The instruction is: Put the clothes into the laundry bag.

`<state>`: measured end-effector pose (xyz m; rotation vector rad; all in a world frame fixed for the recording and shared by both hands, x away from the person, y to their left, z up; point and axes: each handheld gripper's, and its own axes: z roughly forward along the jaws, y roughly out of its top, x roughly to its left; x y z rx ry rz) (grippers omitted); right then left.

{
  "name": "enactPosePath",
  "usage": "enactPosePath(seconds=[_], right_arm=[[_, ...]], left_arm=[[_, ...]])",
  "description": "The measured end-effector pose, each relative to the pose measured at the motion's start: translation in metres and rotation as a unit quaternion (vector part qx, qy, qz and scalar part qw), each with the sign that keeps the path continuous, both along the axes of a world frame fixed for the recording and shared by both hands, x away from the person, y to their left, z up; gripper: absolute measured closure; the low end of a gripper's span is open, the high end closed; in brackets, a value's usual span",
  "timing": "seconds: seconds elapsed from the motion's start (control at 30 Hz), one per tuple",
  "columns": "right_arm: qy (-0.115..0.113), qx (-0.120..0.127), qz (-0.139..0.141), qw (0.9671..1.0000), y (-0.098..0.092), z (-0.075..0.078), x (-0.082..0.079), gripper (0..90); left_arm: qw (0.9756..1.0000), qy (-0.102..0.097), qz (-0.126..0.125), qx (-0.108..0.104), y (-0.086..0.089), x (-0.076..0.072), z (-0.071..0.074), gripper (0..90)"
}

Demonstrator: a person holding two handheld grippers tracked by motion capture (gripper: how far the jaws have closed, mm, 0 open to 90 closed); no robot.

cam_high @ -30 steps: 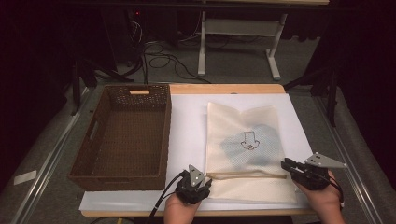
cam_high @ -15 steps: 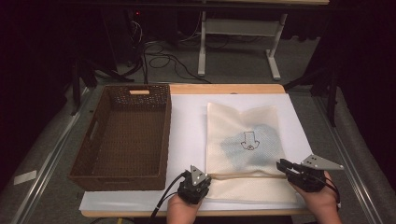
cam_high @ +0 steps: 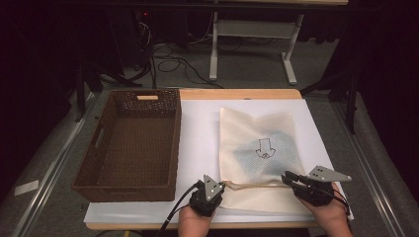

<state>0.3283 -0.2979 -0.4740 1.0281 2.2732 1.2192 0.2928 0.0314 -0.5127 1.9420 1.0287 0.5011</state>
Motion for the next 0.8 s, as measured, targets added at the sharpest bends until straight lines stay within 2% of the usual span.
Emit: enactPosePath(seconds=[0.2, 0.63, 0.8], right_arm=[[0.0, -0.004, 0.02, 0.9998, 0.015, -0.002, -0.001, 74.7], [0.0, 0.007, 0.052, 0.9986, 0.047, 0.002, 0.002, 74.3], [0.001, 0.009, 0.06, 0.9982, 0.057, 0.002, 0.004, 74.3]], left_arm=[[1.0, -0.008, -0.003, -0.001, -0.001, -0.001, 0.002, 84.7], [0.9996, -0.022, -0.015, -0.003, -0.005, -0.003, 0.006, 85.0], [0.9994, -0.028, -0.021, 0.007, -0.009, -0.005, 0.005, 85.0]])
